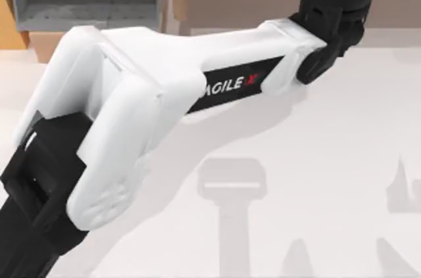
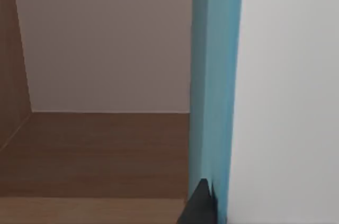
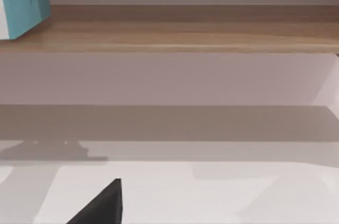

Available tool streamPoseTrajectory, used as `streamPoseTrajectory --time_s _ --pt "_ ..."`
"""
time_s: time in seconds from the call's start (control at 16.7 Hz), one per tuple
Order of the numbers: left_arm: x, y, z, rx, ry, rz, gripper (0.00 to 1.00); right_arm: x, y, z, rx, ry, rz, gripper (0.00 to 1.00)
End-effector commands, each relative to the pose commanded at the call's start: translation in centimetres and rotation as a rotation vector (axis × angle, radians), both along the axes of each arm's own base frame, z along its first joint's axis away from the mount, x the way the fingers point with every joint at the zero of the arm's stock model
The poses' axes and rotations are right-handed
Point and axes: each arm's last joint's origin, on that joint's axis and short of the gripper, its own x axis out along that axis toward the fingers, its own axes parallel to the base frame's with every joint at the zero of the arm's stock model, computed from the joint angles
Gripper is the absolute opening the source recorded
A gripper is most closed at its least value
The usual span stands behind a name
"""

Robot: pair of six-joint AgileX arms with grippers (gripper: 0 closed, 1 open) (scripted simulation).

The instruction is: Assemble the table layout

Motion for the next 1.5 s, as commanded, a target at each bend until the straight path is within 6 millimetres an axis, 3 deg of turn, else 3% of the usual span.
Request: streamPoseTrajectory --time_s 0.18,0.36,0.6,0.78,0.9,1.08,1.26,1.5 --pt "0.3 0.2 -0.2 0.005 0.003 0.004 0.00 0.0 0.0 0.0 0.000 0.000 0.000 1.00" --pt "-1.3 -0.1 0.5 0.027 -0.007 -0.003 0.00 0.0 0.0 0.0 0.000 0.000 0.000 1.00" --pt "-6.9 -0.3 0.9 0.150 -0.011 -0.042 0.00 0.0 0.0 0.0 0.000 0.000 0.000 1.00" --pt "-11.7 1.3 0.2 0.314 -0.010 -0.080 0.00 0.0 0.0 0.0 0.000 0.000 0.000 1.00" --pt "-14.2 3.4 -0.8 0.456 -0.006 -0.100 0.00 0.0 0.0 0.0 0.000 0.000 0.000 1.00" --pt "-15.9 8.0 -2.5 0.702 0.007 -0.113 0.00 0.0 0.0 0.0 0.000 0.000 0.000 1.00" --pt "-15.7 13.6 -4.5 0.968 0.043 -0.118 0.00 0.0 0.0 0.0 0.000 0.000 0.000 1.00" --pt "-13.3 21.2 -6.7 1.278 0.135 -0.122 0.00 0.0 0.0 0.0 0.000 0.000 0.000 1.00"
